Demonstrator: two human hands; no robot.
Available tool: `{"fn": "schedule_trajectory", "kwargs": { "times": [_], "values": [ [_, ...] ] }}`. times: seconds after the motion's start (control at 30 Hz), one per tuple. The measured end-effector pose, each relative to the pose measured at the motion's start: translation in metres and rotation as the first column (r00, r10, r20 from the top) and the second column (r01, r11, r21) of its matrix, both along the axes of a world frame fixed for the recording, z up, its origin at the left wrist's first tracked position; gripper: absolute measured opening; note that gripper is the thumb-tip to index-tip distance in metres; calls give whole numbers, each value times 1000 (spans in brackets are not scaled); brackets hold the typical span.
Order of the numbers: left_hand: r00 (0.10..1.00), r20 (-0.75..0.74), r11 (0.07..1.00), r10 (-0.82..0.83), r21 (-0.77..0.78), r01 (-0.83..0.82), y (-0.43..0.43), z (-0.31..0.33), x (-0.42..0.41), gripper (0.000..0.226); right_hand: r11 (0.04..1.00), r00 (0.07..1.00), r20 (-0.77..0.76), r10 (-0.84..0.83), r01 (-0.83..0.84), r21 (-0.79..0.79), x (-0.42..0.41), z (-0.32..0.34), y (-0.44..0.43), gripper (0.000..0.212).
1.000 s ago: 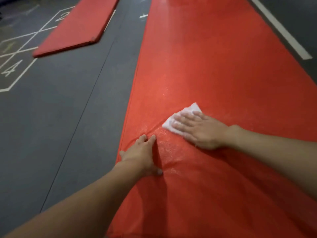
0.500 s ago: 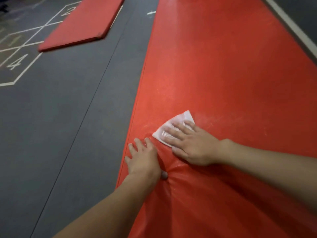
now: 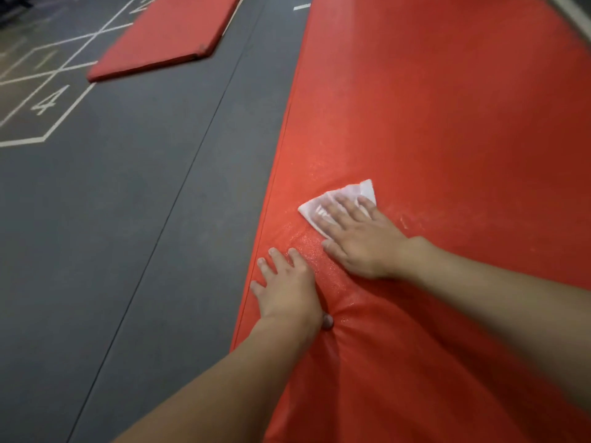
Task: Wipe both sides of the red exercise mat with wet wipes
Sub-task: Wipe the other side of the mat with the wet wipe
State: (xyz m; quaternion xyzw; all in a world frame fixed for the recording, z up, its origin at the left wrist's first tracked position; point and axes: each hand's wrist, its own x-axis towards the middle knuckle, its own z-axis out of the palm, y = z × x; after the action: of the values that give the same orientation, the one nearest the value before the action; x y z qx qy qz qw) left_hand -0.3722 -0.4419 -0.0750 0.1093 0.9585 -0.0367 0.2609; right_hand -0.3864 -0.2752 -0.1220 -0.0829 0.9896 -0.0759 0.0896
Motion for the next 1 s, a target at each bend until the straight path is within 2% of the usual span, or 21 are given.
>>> {"fn": "schedule_trajectory", "kwargs": {
  "times": [0.1, 0.13, 0.27, 0.4, 0.43, 0.53, 0.57, 0.7, 0.83, 0.87, 0.97, 1.0],
  "values": [
    [1000, -10, 1000, -11, 8, 11, -2, -1, 1, 133, 971, 971, -26, 237, -236, 29, 12, -4, -13, 59],
    [1000, -10, 1000, -13, 9, 13, -3, -1, 1, 133, 966, 966, -21, 258, -258, 6, 6, -1, -7, 57],
    [1000, -10, 1000, -18, 21, 19, -5, 0, 0, 135, 1000, 999, 10, 31, -31, 5, -22, 3, -12, 58],
    [1000, -17, 999, -6, 45, 7, -9, -1, -1, 139, 968, 969, -9, 248, -248, -27, -21, 1, -36, 55],
    [1000, -19, 999, -9, 45, 10, -10, -1, -1, 139, 968, 969, -14, 247, -248, -43, -28, 2, -31, 54],
    [999, -27, 999, -18, 46, 20, -12, -1, -1, 138, 997, 998, 16, 68, -67, -46, -48, 8, -36, 55],
    [999, -28, 998, -19, 52, 21, -12, -2, -2, 138, 997, 998, 20, 65, -64, -43, -50, 7, -46, 55],
    [1000, -17, 998, -26, 56, 27, -15, -1, -3, 139, 954, 956, -5, 294, -294, -54, -54, 7, -53, 52],
    [998, 8, 998, -60, -3, 60, -11, 2, -5, 138, 995, 996, 37, 83, -80, -60, -75, 15, -54, 52],
    [998, 14, 998, -61, -8, 61, -10, 3, -5, 137, 994, 993, 65, 97, -93, -63, -76, 14, -63, 52],
    [998, 32, 998, -53, -26, 54, -6, 3, -6, 137, 963, 960, 73, 270, -267, -44, -78, 11, -63, 51],
    [998, 45, 998, -47, -40, 49, -5, 3, -6, 139, 967, 965, 59, 255, -253, -35, -83, 12, -54, 52]
  ]
}}
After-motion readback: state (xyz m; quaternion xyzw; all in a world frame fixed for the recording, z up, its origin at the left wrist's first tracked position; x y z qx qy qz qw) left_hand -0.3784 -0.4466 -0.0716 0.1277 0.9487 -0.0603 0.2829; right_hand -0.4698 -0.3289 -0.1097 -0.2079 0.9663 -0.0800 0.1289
